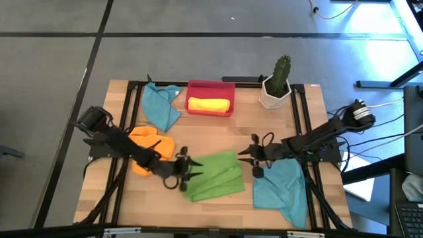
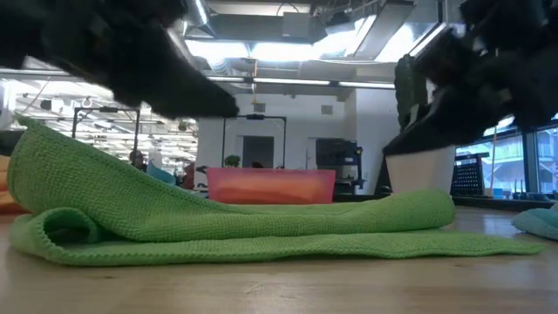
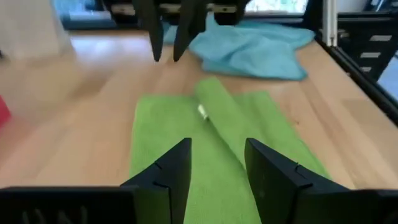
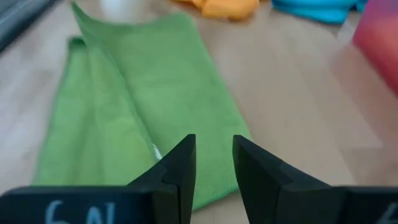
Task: Roll microfiber towels into tight, uniform cylinder then place into a basket
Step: Roll the green towel
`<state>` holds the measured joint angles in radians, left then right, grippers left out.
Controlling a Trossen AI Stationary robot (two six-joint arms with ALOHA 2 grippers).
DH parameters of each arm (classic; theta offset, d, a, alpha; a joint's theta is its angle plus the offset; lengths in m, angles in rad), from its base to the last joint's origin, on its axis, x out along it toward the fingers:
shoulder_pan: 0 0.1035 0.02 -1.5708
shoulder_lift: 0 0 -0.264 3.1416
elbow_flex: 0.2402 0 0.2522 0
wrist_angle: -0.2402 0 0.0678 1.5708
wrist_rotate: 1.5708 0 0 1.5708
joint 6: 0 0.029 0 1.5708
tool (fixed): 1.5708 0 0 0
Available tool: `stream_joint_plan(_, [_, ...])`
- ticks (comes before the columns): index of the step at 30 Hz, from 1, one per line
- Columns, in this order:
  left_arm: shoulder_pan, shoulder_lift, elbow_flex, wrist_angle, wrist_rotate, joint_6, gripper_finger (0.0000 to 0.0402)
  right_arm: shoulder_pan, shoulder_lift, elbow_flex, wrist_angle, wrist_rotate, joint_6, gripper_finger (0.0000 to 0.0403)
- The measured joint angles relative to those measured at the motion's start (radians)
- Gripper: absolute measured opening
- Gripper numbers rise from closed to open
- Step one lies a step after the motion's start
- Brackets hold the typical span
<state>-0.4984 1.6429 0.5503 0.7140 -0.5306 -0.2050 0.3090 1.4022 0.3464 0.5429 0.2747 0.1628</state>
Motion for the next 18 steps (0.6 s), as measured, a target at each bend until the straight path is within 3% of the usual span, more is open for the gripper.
stream_joint_plan(4, [0.047,0.041,0.0,-0.026,0.079,-0.072,0.0138,-0.017,0.117,0.046,-0.006,-0.03,0.004,0.0108])
stream_joint_plan(9, [0.06,0.085,0.0,-0.1,0.093,-0.18,0.0138,-0.024,0.226,0.102,-0.021,-0.104,-0.012,0.0108])
stream_joint_plan(18, [0.067,0.152,0.0,-0.122,0.101,-0.267,0.0138,-0.019,0.29,0.177,-0.068,-0.319,-0.024,0.0108])
